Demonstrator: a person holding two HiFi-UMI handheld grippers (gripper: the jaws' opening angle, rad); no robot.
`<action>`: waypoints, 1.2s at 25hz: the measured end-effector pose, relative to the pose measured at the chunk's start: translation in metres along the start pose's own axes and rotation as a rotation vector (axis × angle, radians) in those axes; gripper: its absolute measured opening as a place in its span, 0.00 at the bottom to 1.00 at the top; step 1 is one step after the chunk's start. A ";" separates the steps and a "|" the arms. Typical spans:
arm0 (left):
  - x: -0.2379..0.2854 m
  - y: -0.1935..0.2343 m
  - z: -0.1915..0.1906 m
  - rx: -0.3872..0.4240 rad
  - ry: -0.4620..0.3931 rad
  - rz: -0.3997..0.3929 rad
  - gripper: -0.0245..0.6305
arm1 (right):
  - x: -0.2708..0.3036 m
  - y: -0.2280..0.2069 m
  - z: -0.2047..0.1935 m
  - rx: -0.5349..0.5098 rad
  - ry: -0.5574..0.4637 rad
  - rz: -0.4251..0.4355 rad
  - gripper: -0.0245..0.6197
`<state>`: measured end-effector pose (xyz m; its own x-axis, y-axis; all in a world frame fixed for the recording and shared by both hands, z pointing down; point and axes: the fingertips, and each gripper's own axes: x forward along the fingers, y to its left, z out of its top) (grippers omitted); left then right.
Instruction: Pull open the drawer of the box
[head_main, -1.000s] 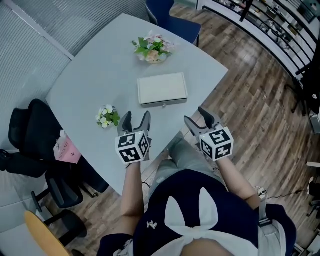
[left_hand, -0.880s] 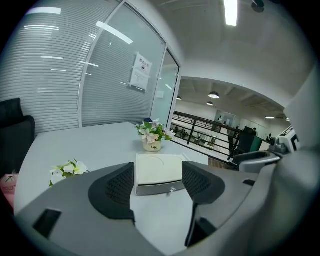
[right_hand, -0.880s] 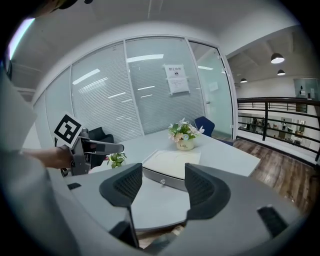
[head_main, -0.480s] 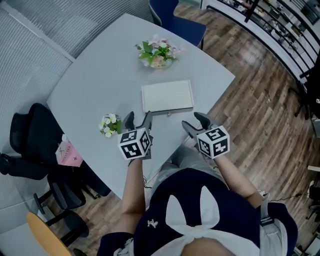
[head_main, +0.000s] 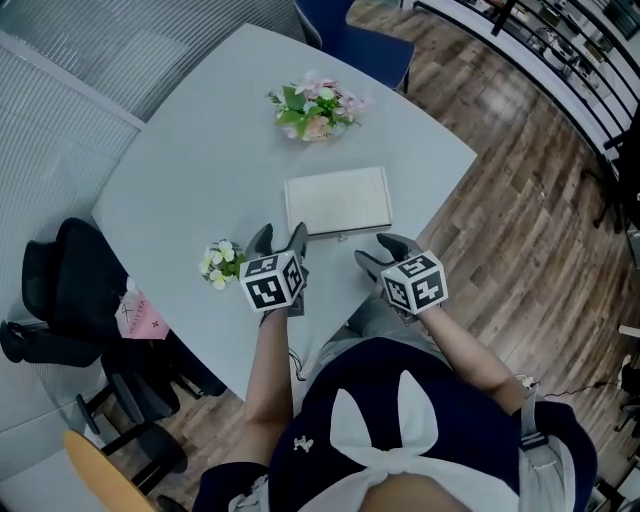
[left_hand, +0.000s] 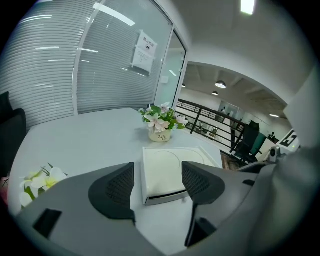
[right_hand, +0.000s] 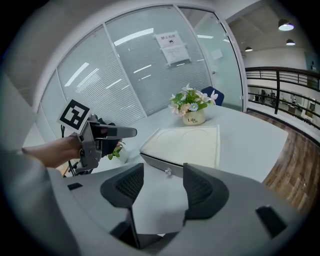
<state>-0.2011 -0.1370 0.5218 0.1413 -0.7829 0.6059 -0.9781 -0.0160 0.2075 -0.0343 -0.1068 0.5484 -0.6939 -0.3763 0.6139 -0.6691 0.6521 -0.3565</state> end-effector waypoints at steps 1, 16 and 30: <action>0.003 0.001 -0.001 -0.003 0.011 -0.003 0.48 | 0.004 0.000 -0.002 0.006 0.012 0.000 0.41; 0.046 0.016 -0.029 -0.033 0.149 -0.006 0.48 | 0.061 -0.001 -0.023 0.129 0.109 -0.004 0.40; 0.057 0.016 -0.042 -0.080 0.205 -0.050 0.43 | 0.092 -0.005 -0.039 0.249 0.152 -0.023 0.38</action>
<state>-0.2019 -0.1559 0.5918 0.2250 -0.6395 0.7351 -0.9551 0.0043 0.2961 -0.0841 -0.1190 0.6344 -0.6427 -0.2740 0.7155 -0.7418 0.4561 -0.4917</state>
